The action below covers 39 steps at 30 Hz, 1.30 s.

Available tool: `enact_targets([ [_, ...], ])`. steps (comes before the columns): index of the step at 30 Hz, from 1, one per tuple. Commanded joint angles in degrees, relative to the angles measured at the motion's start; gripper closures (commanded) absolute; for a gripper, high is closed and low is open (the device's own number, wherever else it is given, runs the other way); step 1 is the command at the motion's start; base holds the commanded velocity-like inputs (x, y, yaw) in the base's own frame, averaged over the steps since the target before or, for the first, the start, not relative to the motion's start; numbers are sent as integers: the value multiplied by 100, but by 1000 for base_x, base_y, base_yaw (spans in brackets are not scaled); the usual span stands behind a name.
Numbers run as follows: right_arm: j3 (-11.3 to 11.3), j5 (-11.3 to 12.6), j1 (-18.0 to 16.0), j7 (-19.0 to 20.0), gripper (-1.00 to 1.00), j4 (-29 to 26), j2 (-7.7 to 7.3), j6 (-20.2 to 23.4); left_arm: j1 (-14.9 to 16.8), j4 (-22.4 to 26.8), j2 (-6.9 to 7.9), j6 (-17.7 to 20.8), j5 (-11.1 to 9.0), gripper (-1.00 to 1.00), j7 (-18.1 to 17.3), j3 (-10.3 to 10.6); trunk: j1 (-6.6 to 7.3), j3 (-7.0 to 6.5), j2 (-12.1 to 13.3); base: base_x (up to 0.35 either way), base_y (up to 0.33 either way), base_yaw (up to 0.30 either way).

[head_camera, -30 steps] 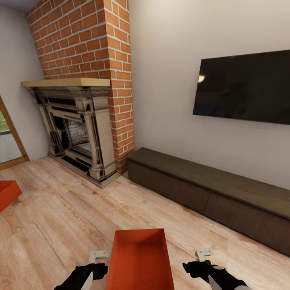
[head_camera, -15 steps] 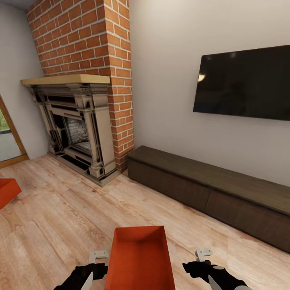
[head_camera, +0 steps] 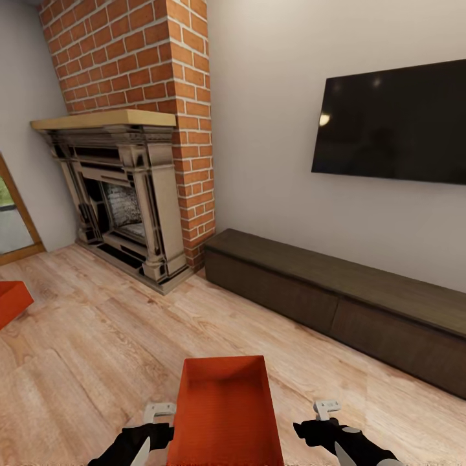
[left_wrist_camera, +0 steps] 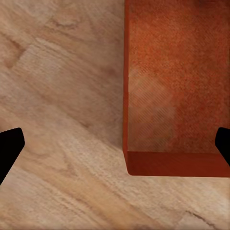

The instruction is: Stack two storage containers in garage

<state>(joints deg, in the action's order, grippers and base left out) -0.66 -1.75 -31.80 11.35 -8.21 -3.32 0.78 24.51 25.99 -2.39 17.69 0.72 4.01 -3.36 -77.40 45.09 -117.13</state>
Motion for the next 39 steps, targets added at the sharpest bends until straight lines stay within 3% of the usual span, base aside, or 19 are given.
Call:
enact_targets([
  [1,-4,-18,-2,16,-100,-5,-2,9,1,12,-7,32,7,-100,3,-34,-22,33,-44,0,0,0],
  [9,1,-18,-2,25,-100,-5,-2,2,1,12,-7,24,-1,-100,-7,-40,-131,187,-245,0,0,0],
  [20,28,-13,-2,63,-100,-244,-2,8,1,12,-3,16,-18,-100,-40,-41,-131,196,-245,0,0,0],
  [27,44,2,-2,550,-100,-343,-2,18,1,12,-5,15,-27,-100,-41,-41,-131,197,-245,0,0,0],
  [39,49,0,-2,520,-100,-348,113,12,1,12,-7,15,-27,-100,-41,-41,-131,197,-245,0,0,0],
])
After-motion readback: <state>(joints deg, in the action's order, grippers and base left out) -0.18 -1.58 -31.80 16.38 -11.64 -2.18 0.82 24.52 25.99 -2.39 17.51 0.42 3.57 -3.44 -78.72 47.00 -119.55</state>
